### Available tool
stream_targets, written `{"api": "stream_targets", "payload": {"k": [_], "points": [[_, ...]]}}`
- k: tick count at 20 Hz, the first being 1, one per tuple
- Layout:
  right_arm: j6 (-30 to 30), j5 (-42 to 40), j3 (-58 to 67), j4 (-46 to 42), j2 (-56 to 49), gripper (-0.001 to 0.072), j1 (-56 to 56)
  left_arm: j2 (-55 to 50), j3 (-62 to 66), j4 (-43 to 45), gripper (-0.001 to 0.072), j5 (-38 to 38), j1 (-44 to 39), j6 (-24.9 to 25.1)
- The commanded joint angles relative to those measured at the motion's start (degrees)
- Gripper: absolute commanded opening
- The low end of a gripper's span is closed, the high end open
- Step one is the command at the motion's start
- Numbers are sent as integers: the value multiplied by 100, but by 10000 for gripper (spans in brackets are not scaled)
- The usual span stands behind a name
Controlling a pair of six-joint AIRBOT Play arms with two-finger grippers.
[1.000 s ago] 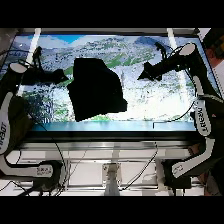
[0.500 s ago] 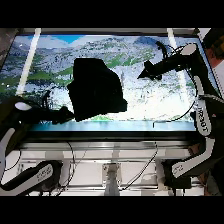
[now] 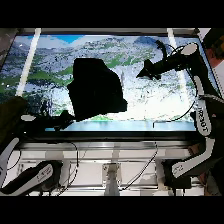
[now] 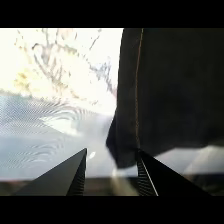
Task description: Fold the clothes and pants, and hang the long-sleeved shirts on hangers.
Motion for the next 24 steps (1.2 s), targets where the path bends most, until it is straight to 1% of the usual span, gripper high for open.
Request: {"api": "stream_targets", "payload": {"k": [1, 4, 11, 15, 16, 17, 18, 19, 21, 23, 24], "points": [[2, 11, 4, 42, 0, 24, -2, 4, -28, -431, 373, 404, -33, 116], [2, 9, 4, 42, 0, 25, -2, 4, -28, -654, 374, 404, -131, 120], [2, 4, 4, 46, 0, 25, -2, -7, -28, -693, 373, 682, -581, 114], [2, 2, 4, 44, 0, 25, -2, -273, -22, -1261, 372, 728, -785, 122], [2, 2, 7, 44, 0, 25, -2, -339, -22, -1458, 349, 717, -807, 157], [2, 2, 4, 44, 0, 25, -2, -345, -22, -1703, 235, 715, -804, 321], [2, 0, 7, 44, 0, 25, -2, -317, -13, -2031, 59, 669, -802, 632], [4, -7, 4, 42, 0, 25, -2, -256, 26, -2332, 15, 629, -802, 925], [4, -96, 7, 37, 0, 26, -33, -22, 179, -2601, 13, 623, -791, 1187], [4, -262, 4, -11, 0, 25, -85, 260, 428, -2597, 11, 651, -754, 1213], [4, -275, -4, -201, 0, 23, -87, 389, 586, -2599, 11, 673, -721, 1211]]}}
